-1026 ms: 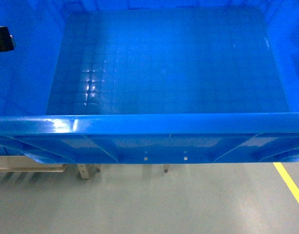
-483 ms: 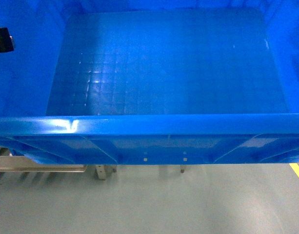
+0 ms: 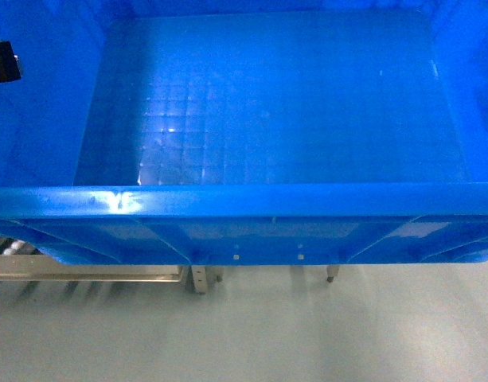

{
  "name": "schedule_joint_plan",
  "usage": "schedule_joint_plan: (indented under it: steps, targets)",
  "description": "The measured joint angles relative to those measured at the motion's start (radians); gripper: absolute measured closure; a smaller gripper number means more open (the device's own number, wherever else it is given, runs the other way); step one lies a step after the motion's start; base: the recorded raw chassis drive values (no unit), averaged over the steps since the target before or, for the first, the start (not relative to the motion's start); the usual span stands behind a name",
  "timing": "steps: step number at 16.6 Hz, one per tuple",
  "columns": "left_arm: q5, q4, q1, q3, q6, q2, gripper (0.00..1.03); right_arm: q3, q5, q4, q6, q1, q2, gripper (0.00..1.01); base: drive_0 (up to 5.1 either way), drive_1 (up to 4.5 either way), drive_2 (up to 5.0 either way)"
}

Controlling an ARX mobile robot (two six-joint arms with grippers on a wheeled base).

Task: Place box next to blue box on left shelf

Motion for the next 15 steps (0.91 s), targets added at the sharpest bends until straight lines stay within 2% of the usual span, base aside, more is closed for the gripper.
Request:
schedule_joint_plan:
  steps: [15]
  targets:
    - [0.0,-0.001,0.0,0.0,0.0,0.0,0.84,0.0,0.0,0.0,-0.001,0.0,0.0,0.8,-5.1,2.39,2.4]
